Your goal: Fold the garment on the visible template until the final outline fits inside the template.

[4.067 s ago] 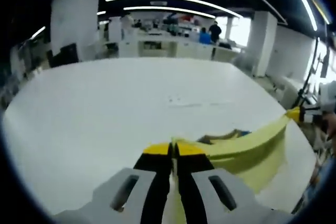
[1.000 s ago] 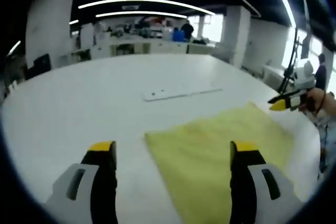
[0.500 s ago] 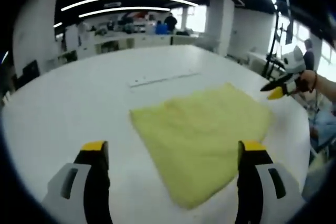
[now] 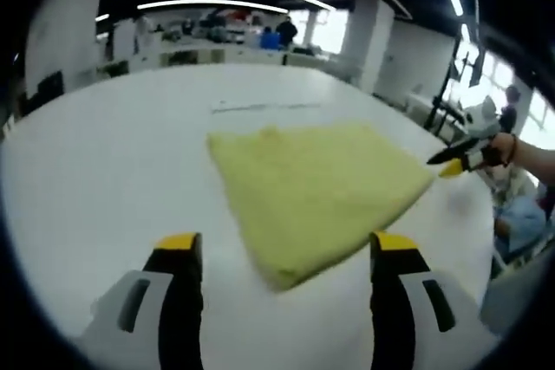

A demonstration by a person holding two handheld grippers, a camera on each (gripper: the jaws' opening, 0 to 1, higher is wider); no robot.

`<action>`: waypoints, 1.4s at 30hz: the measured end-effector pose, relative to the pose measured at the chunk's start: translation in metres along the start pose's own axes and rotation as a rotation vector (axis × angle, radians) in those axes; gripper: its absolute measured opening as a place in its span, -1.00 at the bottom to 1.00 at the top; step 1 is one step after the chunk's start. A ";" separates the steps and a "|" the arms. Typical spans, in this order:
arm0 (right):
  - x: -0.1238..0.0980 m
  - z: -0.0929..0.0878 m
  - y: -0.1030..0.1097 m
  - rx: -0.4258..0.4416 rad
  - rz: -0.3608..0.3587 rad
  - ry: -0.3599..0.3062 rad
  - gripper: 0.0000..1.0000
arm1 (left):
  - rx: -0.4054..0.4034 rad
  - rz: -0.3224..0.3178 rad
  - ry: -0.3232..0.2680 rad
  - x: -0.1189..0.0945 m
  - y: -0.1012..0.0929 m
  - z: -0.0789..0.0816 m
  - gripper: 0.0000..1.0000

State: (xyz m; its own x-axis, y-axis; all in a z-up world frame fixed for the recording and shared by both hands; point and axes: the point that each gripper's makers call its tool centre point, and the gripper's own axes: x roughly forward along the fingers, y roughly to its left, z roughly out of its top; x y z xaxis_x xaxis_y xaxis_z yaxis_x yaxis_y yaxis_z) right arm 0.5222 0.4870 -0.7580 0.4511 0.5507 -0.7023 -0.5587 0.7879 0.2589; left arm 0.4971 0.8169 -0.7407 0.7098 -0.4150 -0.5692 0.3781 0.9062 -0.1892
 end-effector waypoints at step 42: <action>0.001 -0.022 -0.008 0.094 -0.050 -0.020 -0.99 | -0.193 -0.004 -0.025 -0.002 0.008 -0.030 -1.00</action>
State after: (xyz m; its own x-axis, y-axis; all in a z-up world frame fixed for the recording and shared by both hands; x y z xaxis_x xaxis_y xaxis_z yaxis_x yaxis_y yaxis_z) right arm 0.5121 0.4755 -0.7752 0.4916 0.5145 -0.7026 -0.4676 0.8366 0.2855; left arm 0.4809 0.8279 -0.7649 0.7239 -0.4187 -0.5483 0.2623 0.9021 -0.3426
